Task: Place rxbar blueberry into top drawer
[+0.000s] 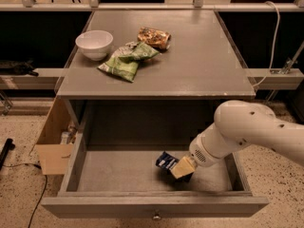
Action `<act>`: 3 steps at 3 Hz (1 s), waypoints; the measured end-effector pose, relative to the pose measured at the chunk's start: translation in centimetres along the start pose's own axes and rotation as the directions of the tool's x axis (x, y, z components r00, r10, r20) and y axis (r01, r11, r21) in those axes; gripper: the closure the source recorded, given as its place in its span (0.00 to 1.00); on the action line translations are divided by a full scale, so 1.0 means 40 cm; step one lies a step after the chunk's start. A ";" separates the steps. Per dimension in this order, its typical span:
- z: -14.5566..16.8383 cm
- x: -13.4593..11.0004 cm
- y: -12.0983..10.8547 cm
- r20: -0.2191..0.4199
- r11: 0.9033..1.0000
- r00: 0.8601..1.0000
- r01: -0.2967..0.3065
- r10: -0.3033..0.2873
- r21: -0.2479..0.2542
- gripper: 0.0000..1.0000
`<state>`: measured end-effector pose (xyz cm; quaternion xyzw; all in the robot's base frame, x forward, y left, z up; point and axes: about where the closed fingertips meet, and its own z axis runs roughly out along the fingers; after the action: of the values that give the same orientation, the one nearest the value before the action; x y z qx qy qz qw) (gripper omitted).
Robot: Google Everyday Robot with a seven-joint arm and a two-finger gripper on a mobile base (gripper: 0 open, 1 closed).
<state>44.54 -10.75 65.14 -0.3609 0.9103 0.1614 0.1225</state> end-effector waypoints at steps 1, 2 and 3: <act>0.005 -0.012 0.004 0.000 1.000 1.000 0.013 -0.013 0.008 1.00; 0.025 -0.074 0.006 0.006 0.997 0.998 0.055 -0.056 0.055 1.00; 0.025 -0.073 0.006 0.005 0.997 0.998 0.054 -0.055 0.055 1.00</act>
Offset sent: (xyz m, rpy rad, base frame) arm 0.0220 0.0272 0.0035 -0.0413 -0.0682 0.0361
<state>46.57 -8.39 65.25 -0.3815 0.9038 0.1342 0.1398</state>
